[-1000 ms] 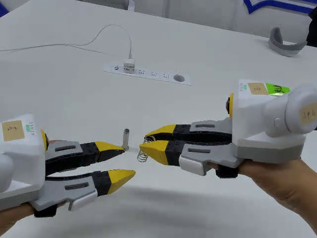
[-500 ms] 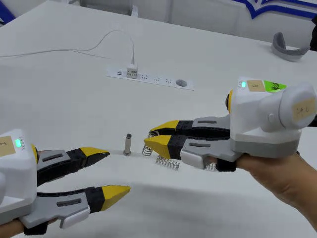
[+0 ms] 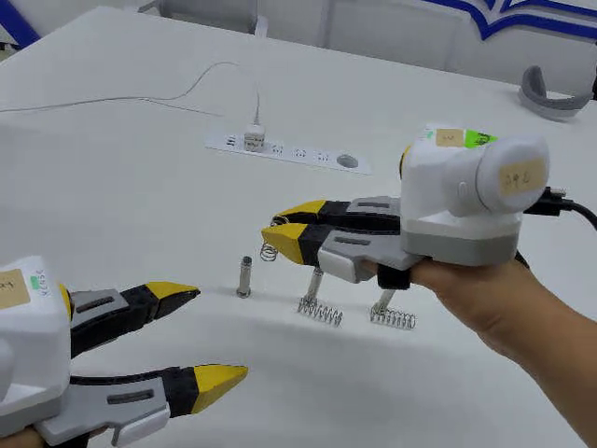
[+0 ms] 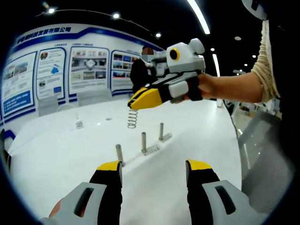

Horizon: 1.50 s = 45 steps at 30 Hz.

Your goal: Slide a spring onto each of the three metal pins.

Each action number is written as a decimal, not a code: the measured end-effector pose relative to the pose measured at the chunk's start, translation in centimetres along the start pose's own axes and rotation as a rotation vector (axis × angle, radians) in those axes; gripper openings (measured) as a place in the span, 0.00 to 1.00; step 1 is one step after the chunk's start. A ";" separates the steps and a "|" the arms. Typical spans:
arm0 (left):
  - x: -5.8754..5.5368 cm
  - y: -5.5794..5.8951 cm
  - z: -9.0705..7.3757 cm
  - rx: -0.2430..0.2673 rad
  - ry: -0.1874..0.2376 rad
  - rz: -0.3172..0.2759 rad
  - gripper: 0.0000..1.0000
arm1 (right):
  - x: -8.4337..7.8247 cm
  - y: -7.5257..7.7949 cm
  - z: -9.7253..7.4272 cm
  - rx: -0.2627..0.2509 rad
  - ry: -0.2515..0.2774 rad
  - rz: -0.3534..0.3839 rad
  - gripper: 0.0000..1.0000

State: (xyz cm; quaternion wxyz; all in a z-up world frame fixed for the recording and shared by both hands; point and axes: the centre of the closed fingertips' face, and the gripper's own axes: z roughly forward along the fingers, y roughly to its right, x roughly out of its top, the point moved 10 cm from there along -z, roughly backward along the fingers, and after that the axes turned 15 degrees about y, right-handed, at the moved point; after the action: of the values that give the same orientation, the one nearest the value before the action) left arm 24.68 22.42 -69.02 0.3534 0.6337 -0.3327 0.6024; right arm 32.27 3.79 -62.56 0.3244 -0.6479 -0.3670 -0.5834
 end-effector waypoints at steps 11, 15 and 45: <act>-0.2 -0.1 -0.3 0.010 -0.010 -0.007 0.59 | -1.7 0.9 2.4 -0.009 -0.055 0.004 0.12; -0.2 -0.1 -0.3 0.010 -0.008 -0.007 0.59 | -2.1 1.1 2.7 -0.015 -0.065 0.012 0.12; -0.6 -0.4 -0.5 0.018 -0.021 -0.018 0.58 | -4.7 1.2 3.7 -0.040 -0.105 0.042 0.12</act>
State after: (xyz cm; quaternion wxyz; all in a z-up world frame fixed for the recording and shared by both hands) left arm 24.69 23.08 -69.60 0.3495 0.6460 -0.3250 0.5957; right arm 35.01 5.82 -67.58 0.3038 -0.6915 -0.3584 -0.5487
